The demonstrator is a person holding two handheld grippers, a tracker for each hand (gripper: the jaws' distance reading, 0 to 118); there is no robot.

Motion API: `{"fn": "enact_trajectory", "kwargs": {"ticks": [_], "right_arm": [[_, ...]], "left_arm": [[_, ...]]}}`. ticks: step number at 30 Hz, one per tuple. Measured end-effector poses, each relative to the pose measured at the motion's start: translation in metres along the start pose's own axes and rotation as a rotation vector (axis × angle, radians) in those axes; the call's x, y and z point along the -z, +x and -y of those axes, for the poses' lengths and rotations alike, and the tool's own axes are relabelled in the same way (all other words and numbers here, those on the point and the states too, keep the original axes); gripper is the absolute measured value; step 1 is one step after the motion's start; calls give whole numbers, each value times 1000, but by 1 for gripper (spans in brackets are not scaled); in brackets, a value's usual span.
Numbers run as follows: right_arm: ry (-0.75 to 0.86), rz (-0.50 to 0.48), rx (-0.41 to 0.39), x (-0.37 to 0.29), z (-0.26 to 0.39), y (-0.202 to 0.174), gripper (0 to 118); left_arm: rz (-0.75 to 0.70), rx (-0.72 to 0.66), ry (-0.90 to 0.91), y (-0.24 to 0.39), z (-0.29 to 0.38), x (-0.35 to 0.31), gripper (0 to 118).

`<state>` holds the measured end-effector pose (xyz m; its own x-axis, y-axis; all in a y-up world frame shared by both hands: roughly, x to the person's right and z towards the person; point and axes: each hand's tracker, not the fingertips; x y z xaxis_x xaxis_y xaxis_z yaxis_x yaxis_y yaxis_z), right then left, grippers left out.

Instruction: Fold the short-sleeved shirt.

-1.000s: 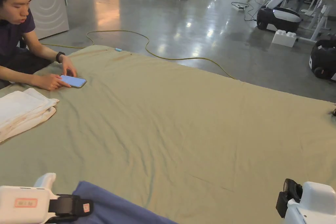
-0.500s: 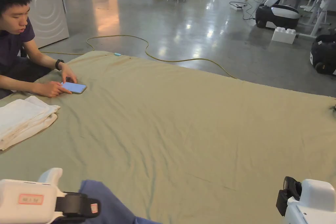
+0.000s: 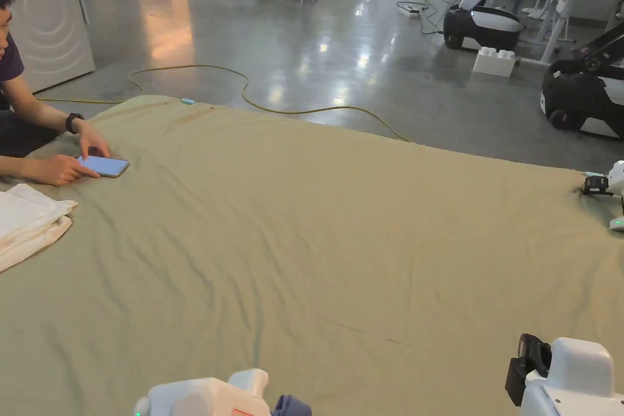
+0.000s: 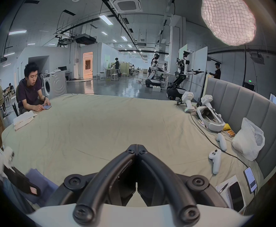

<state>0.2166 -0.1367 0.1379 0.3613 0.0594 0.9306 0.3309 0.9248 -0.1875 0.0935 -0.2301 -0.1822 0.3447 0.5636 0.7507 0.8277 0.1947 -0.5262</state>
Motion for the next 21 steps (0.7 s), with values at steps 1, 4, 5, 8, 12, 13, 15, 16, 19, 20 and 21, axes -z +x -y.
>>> {"fn": "enact_trajectory", "kwargs": {"ticks": [1,4,5,8,12,13,15,16,19,20,21], "right_arm": [[-3,5,1,-1,1,2,0],[-9,18,4,-2,4,7,0],[-12,20,6,-3,5,8,0],[-18,28,3,-4,7,10,0],[-25,30,7,-3,9,9,0],[-26,29,8,-3,10,9,0],[-29,27,9,-3,11,8,0],[-30,25,9,-3,11,7,0],[-33,21,8,-3,11,5,0],[-32,19,8,-3,11,5,0],[-32,19,8,-4,11,5,0]], "left_arm": [[-28,14,-1,2,1,9,9],[-108,55,-9,12,9,27,9],[-129,71,-6,15,11,30,9],[-150,94,6,23,16,29,9],[-158,91,0,22,14,29,9],[-158,89,-2,22,13,28,9],[-142,97,16,25,15,22,10],[-127,101,16,26,14,21,11],[-33,61,-16,27,10,18,37],[9,44,-25,28,10,16,41],[44,41,-30,29,10,13,42]]}}
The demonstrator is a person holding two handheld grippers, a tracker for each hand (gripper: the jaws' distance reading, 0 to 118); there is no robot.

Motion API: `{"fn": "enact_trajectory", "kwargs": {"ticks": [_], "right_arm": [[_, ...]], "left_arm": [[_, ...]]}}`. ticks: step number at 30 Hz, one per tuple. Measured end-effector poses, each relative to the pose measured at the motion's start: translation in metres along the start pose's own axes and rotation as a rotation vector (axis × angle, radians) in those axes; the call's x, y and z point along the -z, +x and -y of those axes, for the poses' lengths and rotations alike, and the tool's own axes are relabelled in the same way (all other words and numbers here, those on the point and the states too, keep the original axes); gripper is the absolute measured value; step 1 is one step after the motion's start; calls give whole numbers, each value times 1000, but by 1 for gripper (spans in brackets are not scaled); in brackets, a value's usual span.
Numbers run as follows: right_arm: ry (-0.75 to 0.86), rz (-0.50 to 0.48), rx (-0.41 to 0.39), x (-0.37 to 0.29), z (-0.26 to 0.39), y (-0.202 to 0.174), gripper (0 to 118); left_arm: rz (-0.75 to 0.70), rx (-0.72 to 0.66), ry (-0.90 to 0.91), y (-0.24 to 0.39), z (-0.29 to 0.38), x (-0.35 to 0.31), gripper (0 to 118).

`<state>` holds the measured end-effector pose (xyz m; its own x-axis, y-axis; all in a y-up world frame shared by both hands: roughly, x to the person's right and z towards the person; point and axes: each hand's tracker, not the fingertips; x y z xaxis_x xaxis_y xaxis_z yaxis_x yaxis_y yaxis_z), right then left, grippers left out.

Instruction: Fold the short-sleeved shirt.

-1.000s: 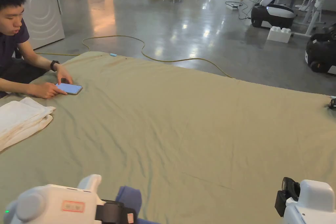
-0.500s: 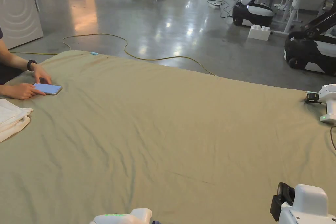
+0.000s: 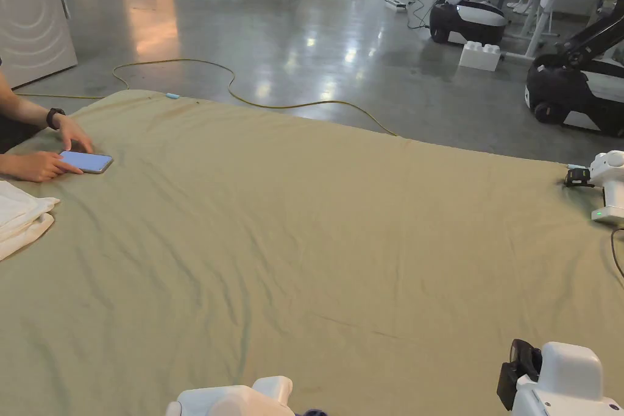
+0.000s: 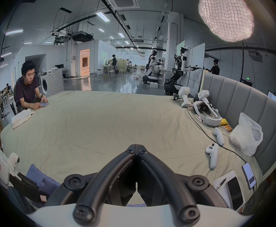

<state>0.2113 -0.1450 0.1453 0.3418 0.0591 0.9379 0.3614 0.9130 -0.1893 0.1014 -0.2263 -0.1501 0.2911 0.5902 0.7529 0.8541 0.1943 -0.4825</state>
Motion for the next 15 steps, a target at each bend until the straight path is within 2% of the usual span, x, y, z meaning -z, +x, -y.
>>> {"fn": "enact_trajectory", "kwargs": {"ticks": [2,6,8,10,15], "right_arm": [[1,-1,-2,-1,0,0,0],[0,5,-5,-4,0,4,0],[0,10,-2,-5,0,7,0],[0,16,0,-7,0,9,0],[-10,23,2,-7,3,11,0]], "left_arm": [[-10,26,13,5,0,-6,48],[-29,43,47,4,-4,-15,48],[-28,14,78,-2,-5,-21,41],[-22,17,108,-6,-6,-27,24],[-105,81,37,-6,-1,-5,16]]}}
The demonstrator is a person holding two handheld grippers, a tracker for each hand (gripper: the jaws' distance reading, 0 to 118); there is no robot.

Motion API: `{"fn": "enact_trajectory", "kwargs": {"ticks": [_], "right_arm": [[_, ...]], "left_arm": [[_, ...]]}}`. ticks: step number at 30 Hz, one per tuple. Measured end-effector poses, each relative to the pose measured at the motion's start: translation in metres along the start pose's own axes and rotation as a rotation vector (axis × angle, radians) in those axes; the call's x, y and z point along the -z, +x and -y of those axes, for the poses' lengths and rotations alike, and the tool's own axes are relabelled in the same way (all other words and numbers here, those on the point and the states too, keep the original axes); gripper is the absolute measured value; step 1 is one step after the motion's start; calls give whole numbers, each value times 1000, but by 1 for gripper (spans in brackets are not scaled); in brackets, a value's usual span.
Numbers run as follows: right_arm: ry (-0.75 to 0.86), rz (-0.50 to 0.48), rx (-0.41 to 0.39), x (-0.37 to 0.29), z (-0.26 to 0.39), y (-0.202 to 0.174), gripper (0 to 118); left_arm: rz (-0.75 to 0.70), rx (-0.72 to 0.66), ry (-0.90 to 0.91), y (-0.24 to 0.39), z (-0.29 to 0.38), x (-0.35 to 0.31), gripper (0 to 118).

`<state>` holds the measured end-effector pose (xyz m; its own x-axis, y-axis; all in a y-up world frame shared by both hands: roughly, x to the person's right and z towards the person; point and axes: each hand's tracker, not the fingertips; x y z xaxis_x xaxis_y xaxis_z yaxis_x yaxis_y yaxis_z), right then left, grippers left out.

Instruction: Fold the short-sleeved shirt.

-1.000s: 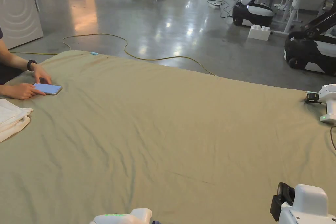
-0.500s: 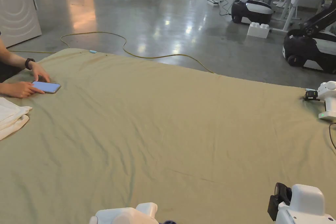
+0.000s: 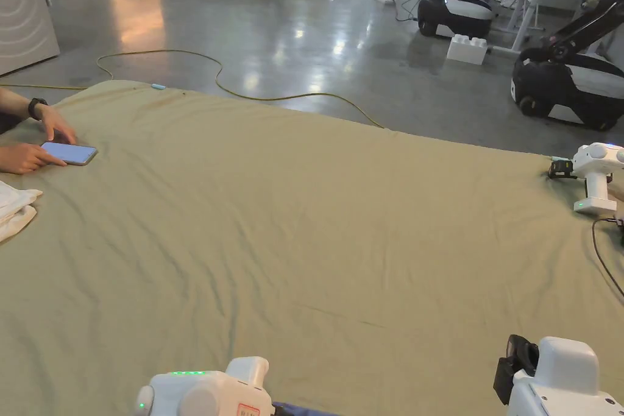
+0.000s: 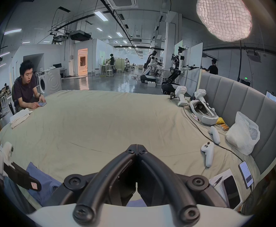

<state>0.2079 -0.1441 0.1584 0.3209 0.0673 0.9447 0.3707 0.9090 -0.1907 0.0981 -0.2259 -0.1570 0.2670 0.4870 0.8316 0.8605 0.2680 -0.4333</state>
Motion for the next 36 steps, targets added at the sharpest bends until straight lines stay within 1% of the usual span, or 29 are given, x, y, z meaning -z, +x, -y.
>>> {"fn": "enact_trajectory", "kwargs": {"ticks": [2,4,8,11,15,18,19,20,23,24,28,29,31,33,36], "right_arm": [[-6,2,1,0,2,-1,0],[-11,-2,3,1,4,-1,0],[-22,-11,6,0,6,-2,0],[-25,-17,2,0,6,-4,0],[-26,-22,-3,0,6,-6,0],[-23,-29,-4,-1,5,-7,0],[-21,-32,-6,-1,5,-7,0],[-20,-35,-9,-1,4,-7,0],[-10,-35,-12,-2,0,-5,0],[-5,-35,-8,-1,-1,-4,0],[16,-37,14,-1,-5,-3,0],[17,-36,15,0,-6,-4,0],[16,-37,21,3,-7,-5,0],[8,-38,29,5,-7,-7,0],[3,-38,37,5,-7,-9,0]], "left_arm": [[-28,19,-54,6,6,18,13],[4,35,-74,14,13,32,11],[43,87,-50,33,23,36,11],[36,114,-39,37,28,40,11],[67,66,-25,29,26,41,11],[117,40,-22,17,17,24,11],[132,34,-6,10,14,13,13],[140,29,19,1,11,1,19],[140,4,94,-35,1,-40,56],[117,-10,121,-50,-1,-52,66],[58,-42,185,-105,1,-79,66],[63,-43,183,-116,2,-81,66],[102,-40,211,-138,7,-82,66],[135,-48,197,-155,10,-78,66],[184,-104,159,-172,14,-62,66]]}}
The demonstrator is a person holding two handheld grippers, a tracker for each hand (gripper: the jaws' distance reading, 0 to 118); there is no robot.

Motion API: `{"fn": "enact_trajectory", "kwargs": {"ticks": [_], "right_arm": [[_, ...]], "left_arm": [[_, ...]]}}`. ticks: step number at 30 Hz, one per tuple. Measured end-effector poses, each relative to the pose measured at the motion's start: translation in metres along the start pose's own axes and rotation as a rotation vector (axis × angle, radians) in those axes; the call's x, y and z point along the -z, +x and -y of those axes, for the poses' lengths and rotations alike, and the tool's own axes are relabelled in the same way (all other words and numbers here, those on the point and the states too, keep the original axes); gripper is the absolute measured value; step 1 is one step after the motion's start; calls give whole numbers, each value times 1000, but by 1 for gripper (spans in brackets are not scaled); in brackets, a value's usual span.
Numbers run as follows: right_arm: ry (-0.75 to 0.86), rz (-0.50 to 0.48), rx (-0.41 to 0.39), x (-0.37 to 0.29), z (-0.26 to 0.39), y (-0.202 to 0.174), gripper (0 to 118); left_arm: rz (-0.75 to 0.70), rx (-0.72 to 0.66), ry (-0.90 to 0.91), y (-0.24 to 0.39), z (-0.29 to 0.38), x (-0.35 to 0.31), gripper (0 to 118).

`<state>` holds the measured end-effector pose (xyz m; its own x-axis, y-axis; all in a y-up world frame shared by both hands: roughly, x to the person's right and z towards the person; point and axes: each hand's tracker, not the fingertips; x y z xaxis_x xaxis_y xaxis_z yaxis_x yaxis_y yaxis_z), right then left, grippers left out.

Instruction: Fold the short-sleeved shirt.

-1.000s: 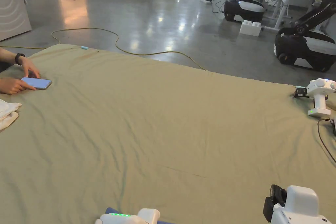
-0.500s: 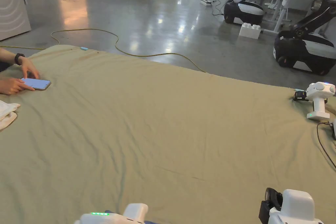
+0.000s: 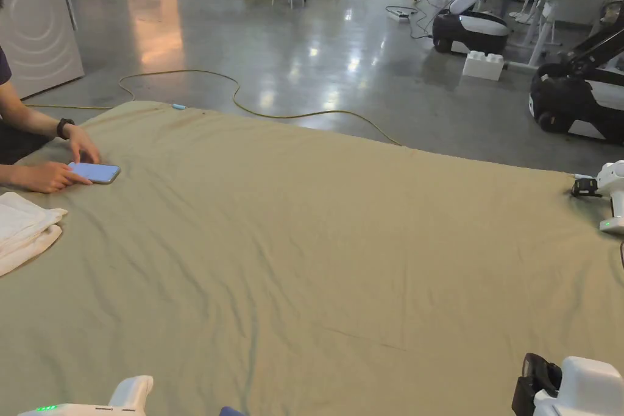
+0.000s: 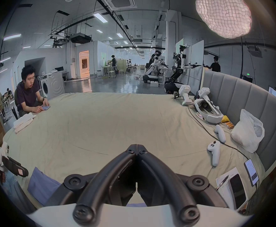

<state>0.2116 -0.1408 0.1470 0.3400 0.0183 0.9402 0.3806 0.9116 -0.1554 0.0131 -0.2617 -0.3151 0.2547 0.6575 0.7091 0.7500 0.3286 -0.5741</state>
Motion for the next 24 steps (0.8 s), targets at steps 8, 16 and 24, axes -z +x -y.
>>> {"fn": "enact_trajectory", "kwargs": {"ticks": [8,16,24], "right_arm": [[-3,-3,9,-4,5,-2,0],[51,0,11,-10,3,-1,0],[196,-7,-21,-23,-12,-8,0]], "left_arm": [[271,-161,-6,-30,14,38,66],[266,-177,-44,-28,15,57,18],[286,-139,19,-1,8,19,14]]}}
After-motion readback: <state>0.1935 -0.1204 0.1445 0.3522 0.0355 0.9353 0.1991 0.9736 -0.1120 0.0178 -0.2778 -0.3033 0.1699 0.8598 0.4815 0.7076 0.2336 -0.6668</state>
